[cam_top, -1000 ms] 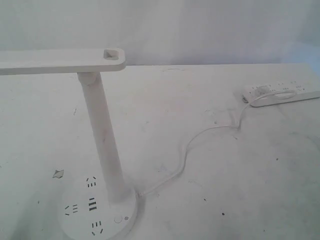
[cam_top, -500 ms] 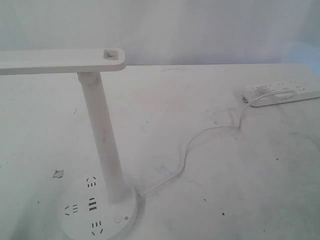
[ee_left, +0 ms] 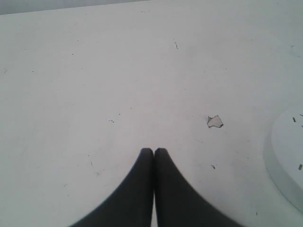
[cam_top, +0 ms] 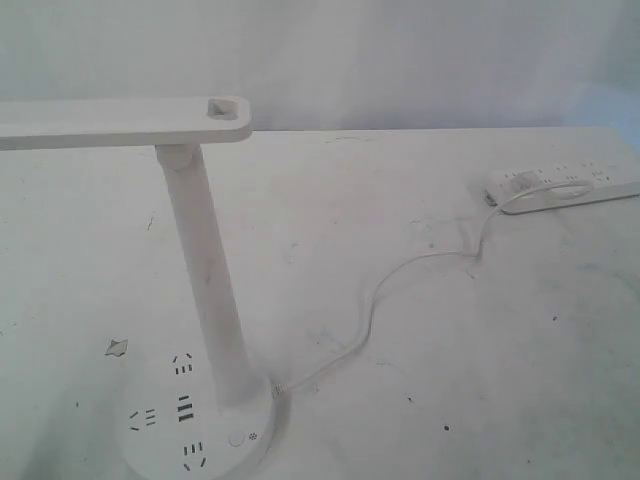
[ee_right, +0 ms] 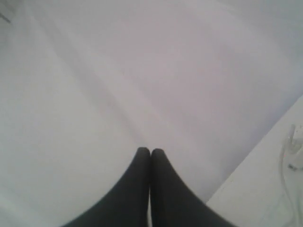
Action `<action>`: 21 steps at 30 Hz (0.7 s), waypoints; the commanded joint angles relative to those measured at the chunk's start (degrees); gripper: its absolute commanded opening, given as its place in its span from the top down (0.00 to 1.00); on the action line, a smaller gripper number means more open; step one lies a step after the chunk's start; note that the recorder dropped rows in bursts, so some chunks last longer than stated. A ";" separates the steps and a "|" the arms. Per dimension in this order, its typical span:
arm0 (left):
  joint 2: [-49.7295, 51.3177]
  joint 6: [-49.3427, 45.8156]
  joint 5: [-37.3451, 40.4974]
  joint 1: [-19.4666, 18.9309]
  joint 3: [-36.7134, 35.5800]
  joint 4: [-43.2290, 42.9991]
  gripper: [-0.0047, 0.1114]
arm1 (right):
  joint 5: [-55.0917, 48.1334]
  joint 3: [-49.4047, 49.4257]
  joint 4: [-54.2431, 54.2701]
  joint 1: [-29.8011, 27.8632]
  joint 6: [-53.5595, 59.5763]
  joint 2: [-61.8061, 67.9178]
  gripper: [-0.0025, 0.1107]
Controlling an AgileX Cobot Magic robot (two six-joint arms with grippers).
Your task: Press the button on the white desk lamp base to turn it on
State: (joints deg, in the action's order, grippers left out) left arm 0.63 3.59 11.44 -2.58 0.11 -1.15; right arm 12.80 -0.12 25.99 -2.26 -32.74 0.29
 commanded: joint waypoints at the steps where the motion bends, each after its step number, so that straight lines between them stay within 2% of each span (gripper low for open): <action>1: 0.06 0.00 0.09 -0.13 -0.11 0.26 0.96 | 1.60 0.12 3.51 -0.03 -3.12 -0.22 0.98; 4: 0.06 0.00 0.09 -0.13 -0.11 0.26 0.96 | 0.72 -1.29 -2.77 0.07 -3.37 4.80 0.98; 7: 0.06 0.00 0.09 -0.13 -0.11 0.26 0.96 | -3.71 -7.60 -13.06 0.07 -3.54 12.01 0.98; 9: 0.06 0.00 0.09 -0.13 -0.11 0.26 0.96 | -9.80 -14.11 -20.17 0.46 -3.28 18.52 0.98; 10: 0.06 0.00 0.09 -0.13 -0.11 0.26 0.96 | -16.94 -20.51 -24.95 1.33 -2.77 25.07 0.98; 13: 0.06 0.00 0.09 -0.13 -0.11 0.26 0.96 | -29.48 -29.28 -27.04 3.72 -0.66 36.42 0.98; 16: 0.06 0.00 0.09 -0.13 -0.11 0.26 0.96 | -38.46 -35.43 -18.92 6.24 12.97 46.75 0.98; 21: 0.06 0.00 0.09 -0.13 -0.11 0.26 0.96 | -50.35 -39.38 18.17 7.42 55.71 65.26 0.98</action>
State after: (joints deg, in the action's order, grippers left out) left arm 0.63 3.59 11.44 -2.58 0.11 -1.15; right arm -30.10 -37.80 25.94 4.68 -0.69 57.19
